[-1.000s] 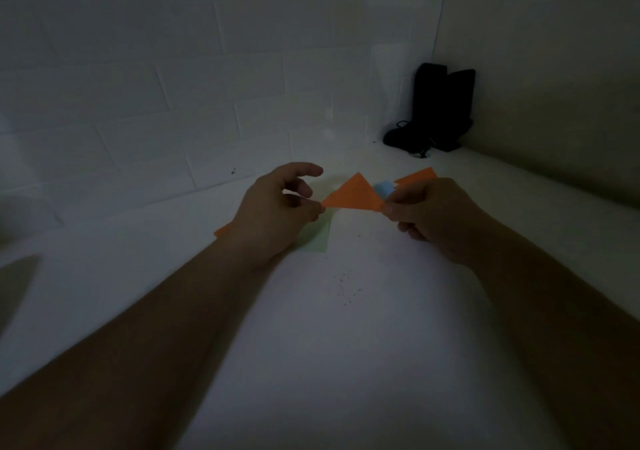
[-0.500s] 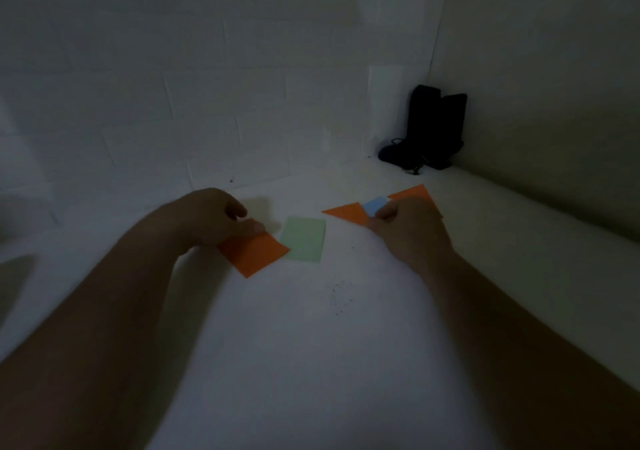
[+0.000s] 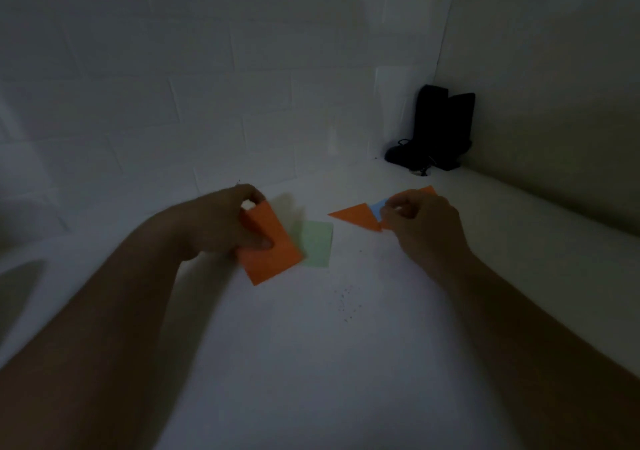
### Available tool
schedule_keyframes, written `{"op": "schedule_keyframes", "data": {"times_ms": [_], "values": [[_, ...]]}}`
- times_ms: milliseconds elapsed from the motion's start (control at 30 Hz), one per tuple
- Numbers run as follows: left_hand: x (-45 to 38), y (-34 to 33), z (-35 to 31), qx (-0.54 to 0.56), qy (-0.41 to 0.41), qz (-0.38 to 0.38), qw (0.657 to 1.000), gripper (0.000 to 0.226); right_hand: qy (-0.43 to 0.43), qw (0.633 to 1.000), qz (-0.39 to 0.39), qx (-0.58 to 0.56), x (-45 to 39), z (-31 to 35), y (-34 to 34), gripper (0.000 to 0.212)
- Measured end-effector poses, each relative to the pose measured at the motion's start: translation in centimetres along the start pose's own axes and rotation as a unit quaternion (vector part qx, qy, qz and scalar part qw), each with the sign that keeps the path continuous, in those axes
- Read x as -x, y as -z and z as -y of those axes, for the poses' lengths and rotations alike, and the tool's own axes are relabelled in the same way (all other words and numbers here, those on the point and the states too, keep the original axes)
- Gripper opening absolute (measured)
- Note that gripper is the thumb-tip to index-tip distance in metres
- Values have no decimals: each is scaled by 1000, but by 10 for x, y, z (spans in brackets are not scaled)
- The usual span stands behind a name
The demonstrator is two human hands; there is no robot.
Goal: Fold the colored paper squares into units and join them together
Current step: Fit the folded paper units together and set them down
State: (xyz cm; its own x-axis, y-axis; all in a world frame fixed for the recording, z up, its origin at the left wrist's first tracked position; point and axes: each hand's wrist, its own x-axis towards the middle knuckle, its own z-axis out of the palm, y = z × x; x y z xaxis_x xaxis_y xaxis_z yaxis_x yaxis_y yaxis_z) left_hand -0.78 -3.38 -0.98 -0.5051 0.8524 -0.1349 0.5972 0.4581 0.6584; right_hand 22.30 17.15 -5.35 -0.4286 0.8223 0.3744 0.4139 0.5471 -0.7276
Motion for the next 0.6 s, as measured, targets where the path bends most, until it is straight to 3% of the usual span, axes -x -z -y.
{"op": "schedule_keyframes", "data": {"times_ms": [100,167,233,333,467,600], "values": [[6,-12,-16,229,-84,20,970,55,51,988,96,-113,12,17,0,24],[6,-26,-28,275,-116,6,954,55,51,955,211,-201,24,31,1,32],[3,-43,-35,295,-131,-5,946,50,48,928,271,-252,34,39,1,42],[-3,-66,-40,313,-131,-15,941,38,54,931,241,-269,37,40,0,56],[-6,-85,-47,441,-84,-8,893,42,23,940,187,-283,28,30,-3,59],[-7,-85,-49,484,-63,-13,873,32,12,942,182,-283,25,24,-3,59]]}}
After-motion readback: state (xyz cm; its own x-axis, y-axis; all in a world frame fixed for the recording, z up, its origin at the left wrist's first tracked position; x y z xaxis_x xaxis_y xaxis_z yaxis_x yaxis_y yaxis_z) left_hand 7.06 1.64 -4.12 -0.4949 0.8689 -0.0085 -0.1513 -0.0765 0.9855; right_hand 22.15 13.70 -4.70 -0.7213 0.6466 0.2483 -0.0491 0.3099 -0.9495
